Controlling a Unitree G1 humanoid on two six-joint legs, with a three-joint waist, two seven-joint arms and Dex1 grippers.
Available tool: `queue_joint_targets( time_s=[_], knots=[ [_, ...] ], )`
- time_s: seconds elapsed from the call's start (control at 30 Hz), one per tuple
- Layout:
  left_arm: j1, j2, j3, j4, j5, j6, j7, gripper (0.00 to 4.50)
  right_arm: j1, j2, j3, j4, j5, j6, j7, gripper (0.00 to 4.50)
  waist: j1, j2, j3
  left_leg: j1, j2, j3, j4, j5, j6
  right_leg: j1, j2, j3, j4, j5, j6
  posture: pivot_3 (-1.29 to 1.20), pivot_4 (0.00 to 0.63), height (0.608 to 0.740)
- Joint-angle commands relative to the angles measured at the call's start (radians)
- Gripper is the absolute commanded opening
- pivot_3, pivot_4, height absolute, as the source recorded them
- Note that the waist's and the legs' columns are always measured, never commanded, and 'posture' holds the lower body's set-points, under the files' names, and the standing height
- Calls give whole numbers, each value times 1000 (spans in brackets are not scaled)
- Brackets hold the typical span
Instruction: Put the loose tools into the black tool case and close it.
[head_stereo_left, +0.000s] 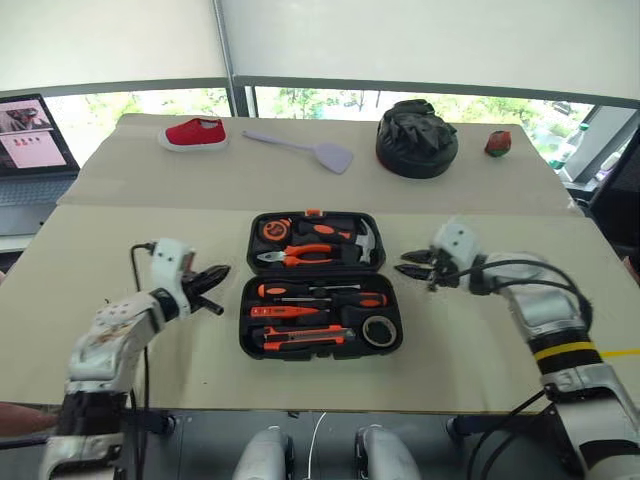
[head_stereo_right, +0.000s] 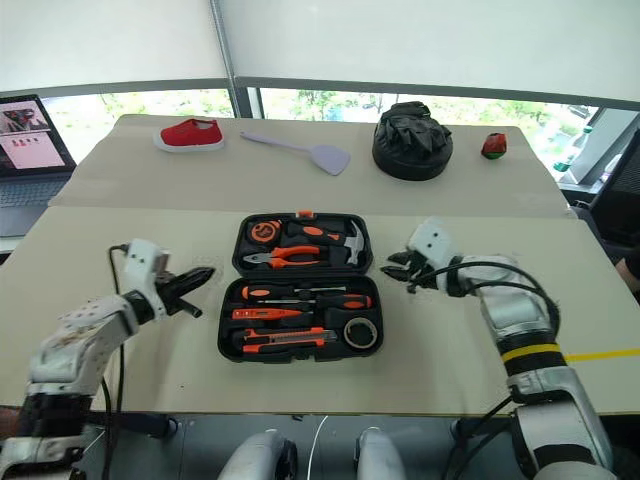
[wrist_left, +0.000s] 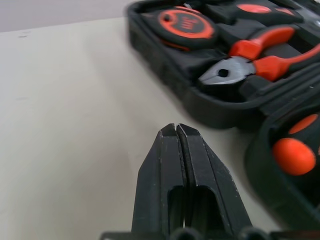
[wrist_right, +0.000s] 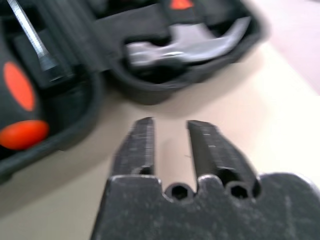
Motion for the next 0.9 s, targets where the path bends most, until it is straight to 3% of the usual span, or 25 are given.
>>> queue_joint_targets(
  time_s=[0.03, 0.17, 0.43, 0.6, 0.63, 0.67, 0.73, 0.9],
  knots=[
    [-29, -9, -36, 7, 20, 34, -4, 0, 5, 2, -14, -40, 10, 6, 23, 20, -2, 0, 0, 0, 0, 0, 0, 0, 0, 0, 0, 0, 0, 0, 0, 0, 150, 740],
    [-44, -29, -36, -33, -31, 95, -35, 0, 50, -1, -16, -157, 48, 55, 72, 20, -2, 0, 0, 0, 1, -1, 0, 0, 0, 0, -1, 0, 1, 0, 0, 0, 150, 740],
    [8, 47, -75, -103, -3, 99, -139, 0, 198, -46, -35, -433, 103, 245, 79, 20, -2, 0, 0, 0, 1, -2, 0, 0, 1, 0, -1, -1, 1, 0, 0, 0, 150, 740],
    [7, 64, 19, -83, -54, 130, -142, 0, 242, -73, -97, -473, 123, 348, 35, 20, -2, 0, 0, 0, 1, -2, 0, -1, 1, 0, -1, -1, 0, 0, 0, 0, 150, 740],
    [1, 78, 40, -76, -66, 146, -149, 517, 244, -83, -120, -476, 130, 379, 22, 0, -2, 0, 0, 0, 1, -2, 0, -1, 1, 0, -1, -1, 0, 0, 0, 0, 150, 740],
    [-11, 91, 69, -70, -77, 155, -145, 586, 248, -111, -137, -487, 149, 431, 33, 290, -2, 0, 0, 0, 1, -2, 0, -1, 1, 0, -1, -1, 1, 0, 0, 0, 150, 740],
    [-33, 129, 85, -69, -78, 225, -125, 1288, 243, -127, -165, -496, 167, 473, 18, 826, -1, -1, 1, 0, 1, -2, 0, 0, 1, 0, -1, -1, 1, 0, 0, 0, 150, 740],
    [-145, 283, 30, -107, -133, 534, -161, 3076, 140, -145, -264, -567, 356, 956, -52, 2550, -2, -1, 1, 1, 1, -3, 0, 0, 1, 1, 0, -1, 2, 0, 0, 0, 150, 740]
  ],
)
